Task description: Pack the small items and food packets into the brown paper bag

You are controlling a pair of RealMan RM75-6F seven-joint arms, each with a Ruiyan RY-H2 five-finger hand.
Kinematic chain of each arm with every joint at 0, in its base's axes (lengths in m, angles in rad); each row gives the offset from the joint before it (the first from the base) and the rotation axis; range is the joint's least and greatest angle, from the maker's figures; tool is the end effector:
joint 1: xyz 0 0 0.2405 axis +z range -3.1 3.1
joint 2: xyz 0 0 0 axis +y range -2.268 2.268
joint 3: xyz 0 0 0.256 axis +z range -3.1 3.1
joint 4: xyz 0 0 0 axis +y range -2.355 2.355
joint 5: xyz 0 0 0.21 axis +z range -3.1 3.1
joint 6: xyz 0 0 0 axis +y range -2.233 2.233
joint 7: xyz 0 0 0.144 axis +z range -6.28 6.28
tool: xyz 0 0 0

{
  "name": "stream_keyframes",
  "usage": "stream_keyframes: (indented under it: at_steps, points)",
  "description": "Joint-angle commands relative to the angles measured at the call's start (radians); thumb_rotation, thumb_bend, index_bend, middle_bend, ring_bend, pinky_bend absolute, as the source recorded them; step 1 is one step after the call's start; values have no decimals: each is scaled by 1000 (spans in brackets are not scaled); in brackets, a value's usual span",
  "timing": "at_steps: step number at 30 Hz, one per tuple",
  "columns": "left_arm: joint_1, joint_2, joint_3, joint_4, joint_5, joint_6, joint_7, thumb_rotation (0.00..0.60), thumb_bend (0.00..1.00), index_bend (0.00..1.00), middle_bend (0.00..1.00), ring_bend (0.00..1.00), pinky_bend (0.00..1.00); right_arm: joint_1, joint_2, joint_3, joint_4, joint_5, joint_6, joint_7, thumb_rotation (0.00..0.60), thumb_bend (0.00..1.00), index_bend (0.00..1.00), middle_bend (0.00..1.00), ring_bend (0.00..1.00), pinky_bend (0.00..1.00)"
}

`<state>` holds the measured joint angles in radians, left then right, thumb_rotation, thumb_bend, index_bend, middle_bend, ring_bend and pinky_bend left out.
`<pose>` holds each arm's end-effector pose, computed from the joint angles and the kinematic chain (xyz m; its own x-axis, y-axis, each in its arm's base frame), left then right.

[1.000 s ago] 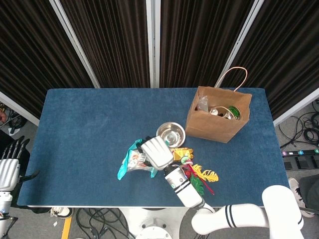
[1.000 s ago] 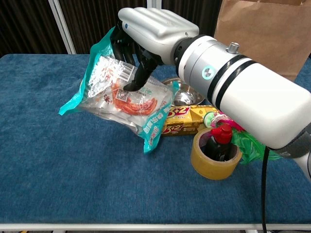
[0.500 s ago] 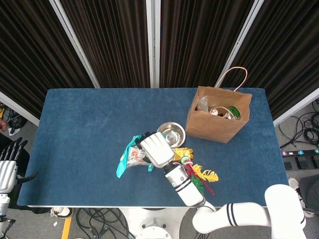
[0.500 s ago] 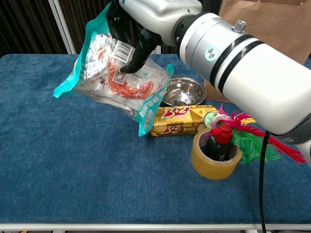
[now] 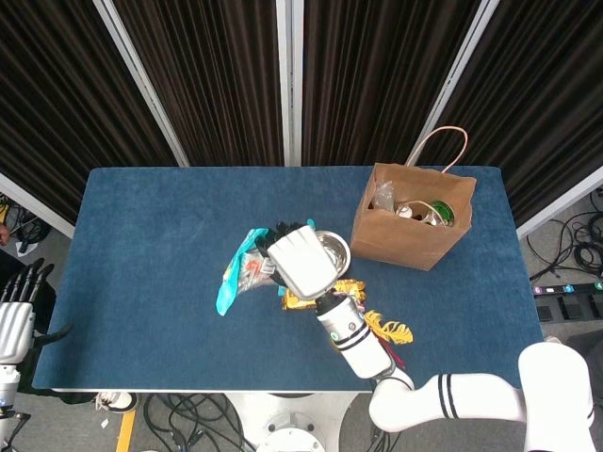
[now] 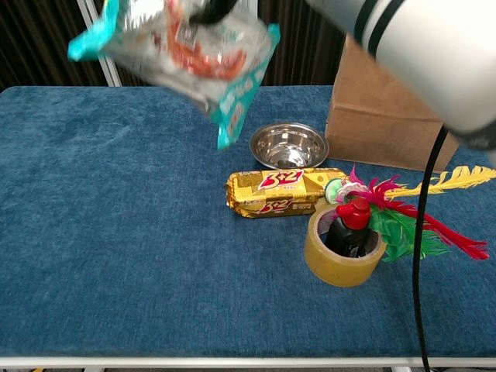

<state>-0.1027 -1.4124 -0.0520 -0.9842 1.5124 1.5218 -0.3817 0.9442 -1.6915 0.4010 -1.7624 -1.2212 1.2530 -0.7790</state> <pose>-0.3871 0.1932 0.1346 0.3484 -0.0634 0.9352 0.9367 -0.0133 -0.3499 0.0436 -0.3141 0.0228 0.2863 0.2054 0.9359 -0.7217 -0.5962 0.3516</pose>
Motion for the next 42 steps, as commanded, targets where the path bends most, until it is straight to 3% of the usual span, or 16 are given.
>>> stream_keyframes:
  at_steps: [1,13,21,31,42]
  points:
    - [-2,1,0,-3,1,-1,3,600,137,88,59,0,118,12,42,40,-28,-19,14,-16,600,482,652,606,552,733]
    - [-19,11,-8,-35,0,-12,35,600,138,88,59,0,119,76,245,227,-83,-4,14,-116,600,482,655,608,553,733]
    - [-25,18,-9,-55,3,-13,52,600,137,88,59,0,118,30,409,280,-80,4,54,-121,600,482,655,608,553,734]
    - [-41,18,-11,-71,5,-26,68,600,138,88,59,0,118,-72,524,250,-54,-1,124,-30,600,482,656,608,553,734]
    - [-44,21,-11,-88,-1,-32,84,600,138,88,59,0,118,-113,518,174,40,5,152,57,600,482,656,608,553,734]
